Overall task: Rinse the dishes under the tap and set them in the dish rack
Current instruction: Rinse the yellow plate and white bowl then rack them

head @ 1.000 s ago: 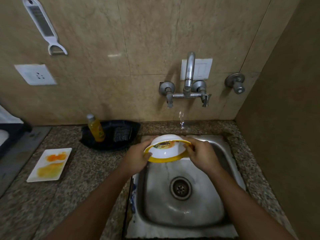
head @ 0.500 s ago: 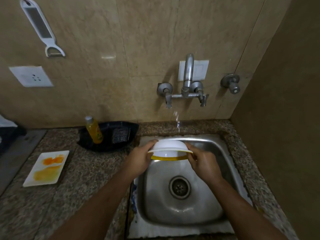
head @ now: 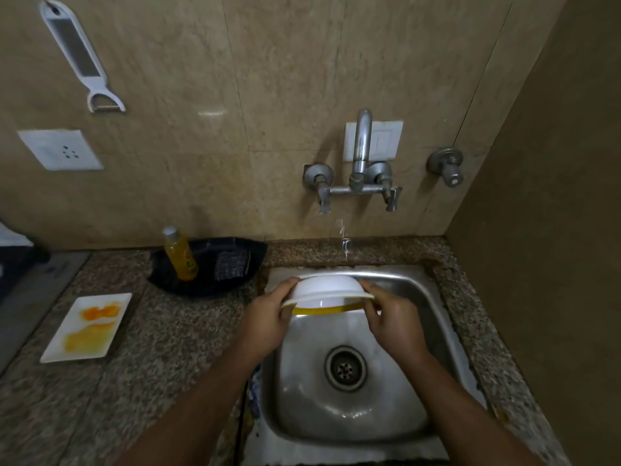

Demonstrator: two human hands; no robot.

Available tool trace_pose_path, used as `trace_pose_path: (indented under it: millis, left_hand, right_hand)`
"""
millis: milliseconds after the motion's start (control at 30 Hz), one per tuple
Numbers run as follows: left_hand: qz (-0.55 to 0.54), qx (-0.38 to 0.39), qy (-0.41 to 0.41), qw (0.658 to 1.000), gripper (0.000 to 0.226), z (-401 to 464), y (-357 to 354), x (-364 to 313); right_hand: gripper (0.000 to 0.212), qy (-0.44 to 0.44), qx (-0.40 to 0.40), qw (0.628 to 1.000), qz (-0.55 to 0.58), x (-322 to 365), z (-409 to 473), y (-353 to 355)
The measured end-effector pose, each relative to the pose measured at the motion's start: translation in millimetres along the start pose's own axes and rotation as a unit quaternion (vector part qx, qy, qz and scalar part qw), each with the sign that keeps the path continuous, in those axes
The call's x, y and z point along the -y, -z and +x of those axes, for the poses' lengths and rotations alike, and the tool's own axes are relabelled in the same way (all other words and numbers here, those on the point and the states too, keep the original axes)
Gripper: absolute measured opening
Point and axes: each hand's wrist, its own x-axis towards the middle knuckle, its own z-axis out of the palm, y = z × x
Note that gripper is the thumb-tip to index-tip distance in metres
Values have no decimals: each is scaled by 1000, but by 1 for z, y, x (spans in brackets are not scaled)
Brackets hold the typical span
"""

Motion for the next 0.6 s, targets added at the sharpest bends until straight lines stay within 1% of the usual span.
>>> trace_pose_path:
  millis: [67,167,267,367,467,533,600]
  left_hand:
    - [8,-20,7,1000,51,0,2,-3]
    - [7,-52,3,999,49,2,7,-6]
    - [29,-38,19,999,50,4,6,-6]
    - [42,-39,20,998,47,4,4,-1]
    - [45,-25,50,997,47,3,2,-1]
    - [50,-20,67,996,42,1,2,-3]
    - [52,-15,76,996,41,1,2,1]
  right_hand:
    - [36,4,-2,1000,6,2,1,4]
    - [43,19,-28,999,8,2,2,7]
    - [47,20,-7,1000,-8,-1,1,1]
    - [48,26,-5,1000,1,-4,0,-3]
    - [42,29,11,999,15,-6,2,-4]
    - [40,37,-7,999,6,-5,5,-4]
    - [40,39,4,999,6,-5,10,-4]
